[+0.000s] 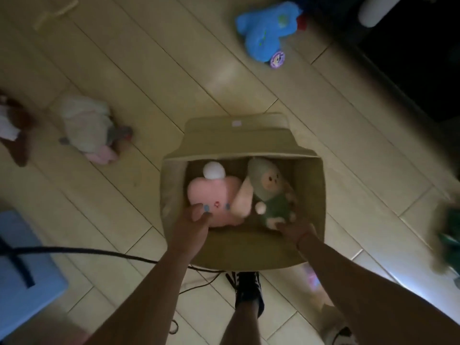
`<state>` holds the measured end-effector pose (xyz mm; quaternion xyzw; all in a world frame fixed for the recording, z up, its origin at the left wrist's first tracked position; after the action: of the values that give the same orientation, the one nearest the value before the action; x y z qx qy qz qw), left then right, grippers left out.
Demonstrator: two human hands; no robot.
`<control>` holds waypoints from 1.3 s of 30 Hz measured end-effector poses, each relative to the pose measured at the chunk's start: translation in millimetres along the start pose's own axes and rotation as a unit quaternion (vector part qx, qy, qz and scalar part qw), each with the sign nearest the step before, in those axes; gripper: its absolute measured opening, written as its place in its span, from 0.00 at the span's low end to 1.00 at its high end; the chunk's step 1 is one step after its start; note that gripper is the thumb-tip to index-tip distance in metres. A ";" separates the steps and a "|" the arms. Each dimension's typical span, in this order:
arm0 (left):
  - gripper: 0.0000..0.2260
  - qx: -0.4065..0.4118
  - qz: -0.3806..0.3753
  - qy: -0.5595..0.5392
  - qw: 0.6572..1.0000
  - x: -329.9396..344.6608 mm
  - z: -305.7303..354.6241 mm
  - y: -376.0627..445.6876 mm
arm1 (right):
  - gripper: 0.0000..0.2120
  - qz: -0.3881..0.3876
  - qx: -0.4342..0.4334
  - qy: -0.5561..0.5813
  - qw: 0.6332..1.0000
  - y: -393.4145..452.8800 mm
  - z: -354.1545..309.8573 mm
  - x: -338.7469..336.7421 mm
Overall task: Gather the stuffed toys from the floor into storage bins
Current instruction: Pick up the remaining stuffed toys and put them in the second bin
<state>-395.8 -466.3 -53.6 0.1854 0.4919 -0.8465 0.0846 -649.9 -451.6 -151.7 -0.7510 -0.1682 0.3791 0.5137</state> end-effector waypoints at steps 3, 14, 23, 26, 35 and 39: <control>0.16 -0.008 -0.019 -0.002 1.000 10.5 2.1 -0.3 | 0.45 0.019 -0.039 -0.010 0.999 -20.2 -2.1 -13.1; 0.28 0.209 -0.113 0.186 0.953 154.3 51.7 -63.0 | 0.18 0.111 -0.040 0.139 0.983 -75.4 97.5 -80.6; 0.42 0.421 -0.215 0.408 0.781 428.4 55.9 -210.4 | 0.34 0.211 0.103 0.167 0.958 -96.6 367.9 -184.9; 0.42 0.396 -0.244 0.412 0.784 510.8 48.6 -244.5 | 0.34 0.222 0.147 0.193 0.944 -93.1 466.6 -222.0; 0.43 0.425 -0.246 0.513 0.704 657.4 28.3 -247.9 | 0.51 0.135 0.195 0.458 0.857 9.3 602.4 -259.4; 0.43 0.464 -0.253 0.571 0.628 687.6 21.2 -220.5 | 0.58 0.173 0.153 0.482 0.845 77.7 603.5 -261.6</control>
<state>-1103.0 -347.0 -140.5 0.5145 0.0119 -0.6755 -0.5281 -1280.0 -263.2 -229.3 -0.7679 0.2936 0.0729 0.5647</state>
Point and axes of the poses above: each hand's wrist, its own y-axis towards the middle knuckle, its own x-axis out of the palm, z = x × y, the point moved 1 cm from there along y, towards the middle knuckle, and after that the axes turned 11 degrees about -y, right-handed, at the moved point
